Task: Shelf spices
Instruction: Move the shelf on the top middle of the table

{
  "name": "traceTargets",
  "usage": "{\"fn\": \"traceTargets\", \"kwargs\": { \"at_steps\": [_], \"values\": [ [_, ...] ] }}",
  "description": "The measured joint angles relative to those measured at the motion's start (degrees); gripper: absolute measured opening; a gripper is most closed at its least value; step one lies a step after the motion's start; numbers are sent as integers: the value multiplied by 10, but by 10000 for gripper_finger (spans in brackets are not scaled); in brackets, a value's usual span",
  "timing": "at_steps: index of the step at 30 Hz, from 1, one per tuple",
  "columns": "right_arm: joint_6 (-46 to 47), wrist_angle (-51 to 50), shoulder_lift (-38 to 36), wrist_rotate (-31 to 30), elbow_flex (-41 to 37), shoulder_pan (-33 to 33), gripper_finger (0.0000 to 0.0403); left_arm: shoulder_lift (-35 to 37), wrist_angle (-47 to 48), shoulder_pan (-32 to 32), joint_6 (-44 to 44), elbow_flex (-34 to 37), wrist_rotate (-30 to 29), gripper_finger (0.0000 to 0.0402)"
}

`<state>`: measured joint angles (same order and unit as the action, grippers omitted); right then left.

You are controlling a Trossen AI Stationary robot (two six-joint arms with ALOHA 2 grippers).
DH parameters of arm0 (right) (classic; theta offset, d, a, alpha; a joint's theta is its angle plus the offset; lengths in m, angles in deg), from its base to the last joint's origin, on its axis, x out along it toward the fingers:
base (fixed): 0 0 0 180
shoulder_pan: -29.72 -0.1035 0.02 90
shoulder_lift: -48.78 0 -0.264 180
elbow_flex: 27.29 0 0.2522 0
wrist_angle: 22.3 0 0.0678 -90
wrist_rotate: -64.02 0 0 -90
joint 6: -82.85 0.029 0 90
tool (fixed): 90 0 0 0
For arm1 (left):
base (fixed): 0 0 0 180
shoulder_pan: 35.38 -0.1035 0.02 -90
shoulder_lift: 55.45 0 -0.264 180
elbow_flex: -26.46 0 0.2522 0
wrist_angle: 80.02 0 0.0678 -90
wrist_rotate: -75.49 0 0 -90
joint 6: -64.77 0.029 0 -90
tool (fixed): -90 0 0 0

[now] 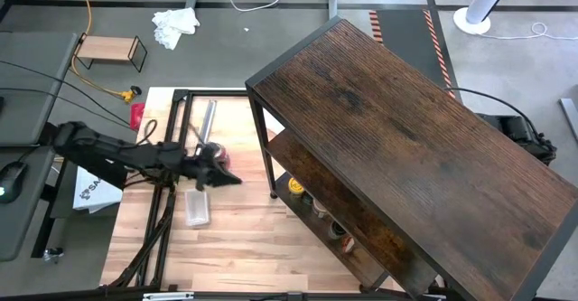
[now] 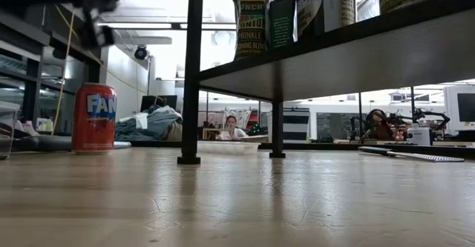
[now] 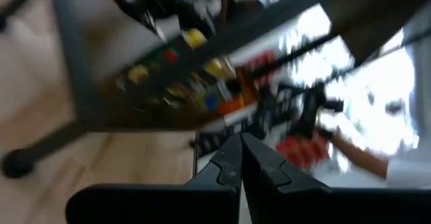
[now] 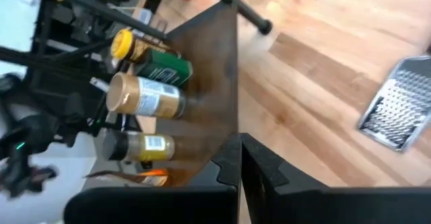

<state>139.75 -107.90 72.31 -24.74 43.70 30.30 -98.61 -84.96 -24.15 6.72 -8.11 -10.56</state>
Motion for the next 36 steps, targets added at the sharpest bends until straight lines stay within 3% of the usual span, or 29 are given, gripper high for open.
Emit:
{"fn": "traceTargets", "kwargs": {
  "at_steps": [4,7,12,17,20,26,30,36],
  "values": [
    [-3,0,0,-18,0,0,0,-122,-4,5,46,-89,24,0],
    [-2,0,0,-23,0,0,0,-190,-9,19,22,-136,-20,0],
    [-3,0,0,-30,0,0,0,-246,-10,73,-60,-176,-135,0],
    [-3,0,0,-66,0,0,0,-258,-19,118,-152,-178,-298,0],
    [4,0,0,-84,0,0,0,-260,-30,125,-193,-178,-365,0],
    [22,0,0,-93,0,0,0,-280,-69,105,-199,-178,-356,0],
    [36,-11,0,-51,0,0,0,-303,-117,91,-201,-178,-349,0],
    [53,-9,0,-43,0,0,0,-344,-177,70,-240,-178,-385,0]
  ]
}}
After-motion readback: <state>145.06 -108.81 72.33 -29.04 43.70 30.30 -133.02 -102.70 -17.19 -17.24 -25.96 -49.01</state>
